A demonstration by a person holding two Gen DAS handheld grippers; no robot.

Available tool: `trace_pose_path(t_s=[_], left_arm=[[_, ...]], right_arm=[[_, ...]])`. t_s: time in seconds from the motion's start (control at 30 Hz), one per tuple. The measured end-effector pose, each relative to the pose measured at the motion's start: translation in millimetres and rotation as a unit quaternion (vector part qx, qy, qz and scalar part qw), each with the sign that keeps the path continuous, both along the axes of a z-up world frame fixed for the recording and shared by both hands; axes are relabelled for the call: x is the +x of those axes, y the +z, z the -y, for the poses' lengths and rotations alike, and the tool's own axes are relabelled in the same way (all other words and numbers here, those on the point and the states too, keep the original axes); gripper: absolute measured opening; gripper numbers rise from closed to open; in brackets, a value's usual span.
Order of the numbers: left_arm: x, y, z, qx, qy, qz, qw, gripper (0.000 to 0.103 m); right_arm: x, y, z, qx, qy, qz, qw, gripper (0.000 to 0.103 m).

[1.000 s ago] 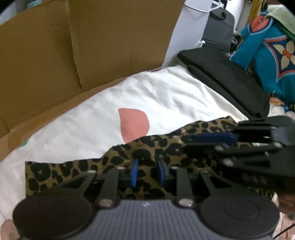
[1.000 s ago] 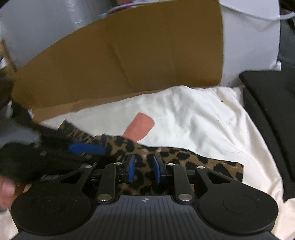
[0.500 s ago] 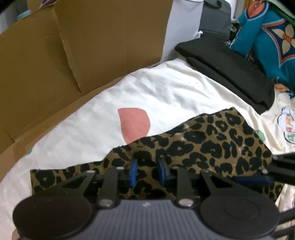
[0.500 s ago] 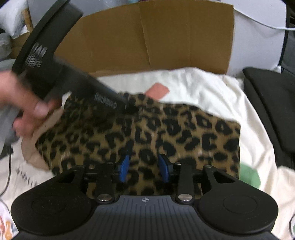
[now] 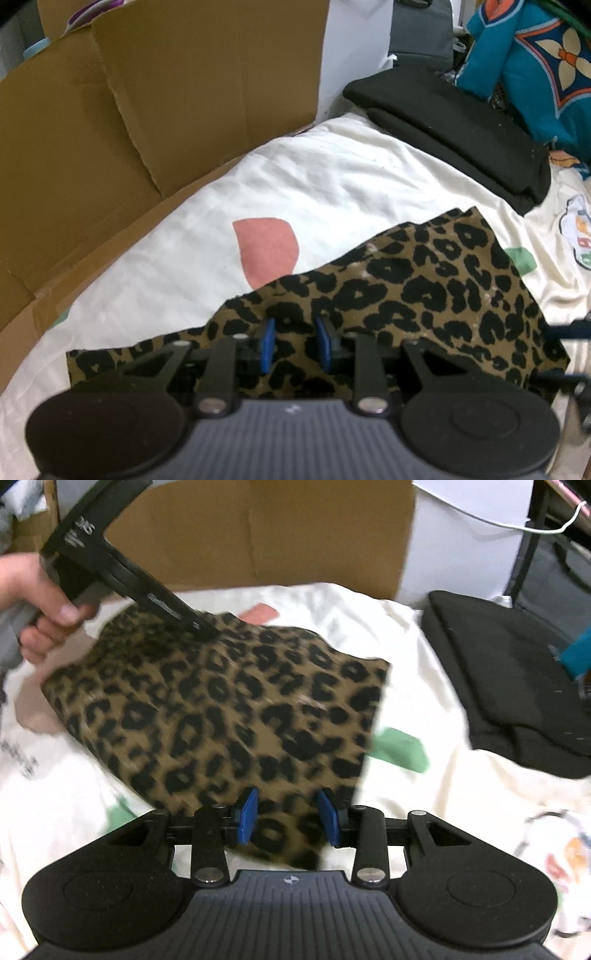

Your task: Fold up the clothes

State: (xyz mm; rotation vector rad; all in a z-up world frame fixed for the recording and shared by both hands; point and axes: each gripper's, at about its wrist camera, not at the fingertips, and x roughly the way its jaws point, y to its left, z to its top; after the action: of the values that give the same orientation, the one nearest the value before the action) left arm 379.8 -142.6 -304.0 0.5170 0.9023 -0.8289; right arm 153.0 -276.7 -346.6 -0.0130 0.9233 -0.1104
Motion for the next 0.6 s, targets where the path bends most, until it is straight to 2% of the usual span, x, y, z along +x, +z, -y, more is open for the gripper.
trace_pose_path(t_s=[0.07, 0.23, 0.33, 0.37, 0.4, 0.5, 0.6], left_arm=[[-0.2, 0.1, 0.4, 0.000, 0.002, 0.002, 1.0000, 0.029], [-4.9, 7.0, -0.4, 0.001, 0.015, 0.015, 0.9998, 0.034], [-7.1, 17.8, -4.1, 0.009, 0.031, 0.021, 0.9993, 0.046], [-7.7, 21.5, -6.5, 0.008, 0.041, 0.020, 0.9989, 0.053], [-9.3, 25.3, -9.2, 0.005, 0.047, 0.020, 0.9987, 0.055], [-22.0, 34.4, -15.5, 0.003, 0.048, 0.022, 0.9986, 0.055], [-42.1, 41.0, -20.9, 0.004, 0.041, 0.022, 0.9989, 0.056]], right_arm=[[-6.6, 5.8, 12.3, 0.004, -0.021, -0.005, 1.000, 0.044], [-21.7, 21.6, 27.4, 0.024, -0.047, 0.029, 0.998, 0.043], [-21.7, 26.7, 32.6, 0.051, -0.059, 0.040, 0.996, 0.044], [-19.7, 27.9, 32.5, 0.061, -0.063, 0.042, 0.995, 0.044], [-17.5, 29.2, 31.9, 0.071, -0.066, 0.043, 0.994, 0.044], [-9.7, 31.4, 28.5, 0.098, -0.071, 0.048, 0.992, 0.044], [0.4, 30.6, 18.9, 0.095, -0.060, 0.046, 0.993, 0.044]])
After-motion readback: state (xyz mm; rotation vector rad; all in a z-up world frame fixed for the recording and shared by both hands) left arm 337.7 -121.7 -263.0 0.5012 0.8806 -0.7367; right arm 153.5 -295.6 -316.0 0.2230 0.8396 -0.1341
